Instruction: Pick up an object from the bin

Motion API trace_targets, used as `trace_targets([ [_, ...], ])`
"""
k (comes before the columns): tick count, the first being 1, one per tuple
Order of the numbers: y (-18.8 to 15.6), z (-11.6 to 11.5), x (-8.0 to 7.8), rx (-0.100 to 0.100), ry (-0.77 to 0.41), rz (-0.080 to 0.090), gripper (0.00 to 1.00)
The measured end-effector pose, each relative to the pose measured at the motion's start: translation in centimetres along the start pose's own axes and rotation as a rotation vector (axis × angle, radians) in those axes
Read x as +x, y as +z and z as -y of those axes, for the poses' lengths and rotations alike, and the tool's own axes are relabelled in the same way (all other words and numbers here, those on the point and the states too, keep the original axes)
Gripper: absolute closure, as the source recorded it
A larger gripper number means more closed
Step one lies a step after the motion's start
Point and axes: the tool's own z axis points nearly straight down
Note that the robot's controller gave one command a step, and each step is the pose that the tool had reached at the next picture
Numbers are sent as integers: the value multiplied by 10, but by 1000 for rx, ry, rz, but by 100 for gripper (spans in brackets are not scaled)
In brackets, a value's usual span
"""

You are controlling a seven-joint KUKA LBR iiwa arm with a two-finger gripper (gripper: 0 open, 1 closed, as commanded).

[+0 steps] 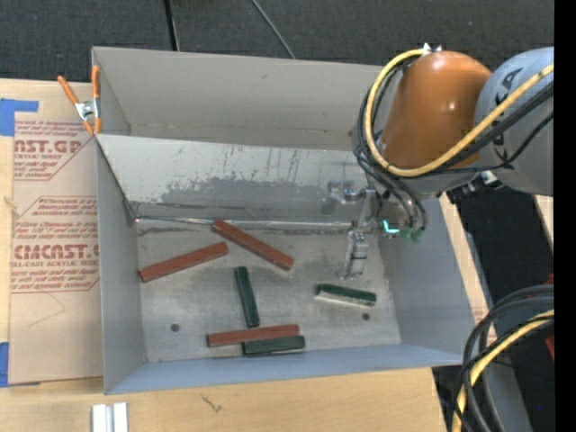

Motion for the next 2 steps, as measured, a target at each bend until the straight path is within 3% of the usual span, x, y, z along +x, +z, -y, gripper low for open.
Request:
trace_targets([
  [1,-4,0,-2,0,0,8,0],
  [2,50,35,15,0,4,13,0],
])
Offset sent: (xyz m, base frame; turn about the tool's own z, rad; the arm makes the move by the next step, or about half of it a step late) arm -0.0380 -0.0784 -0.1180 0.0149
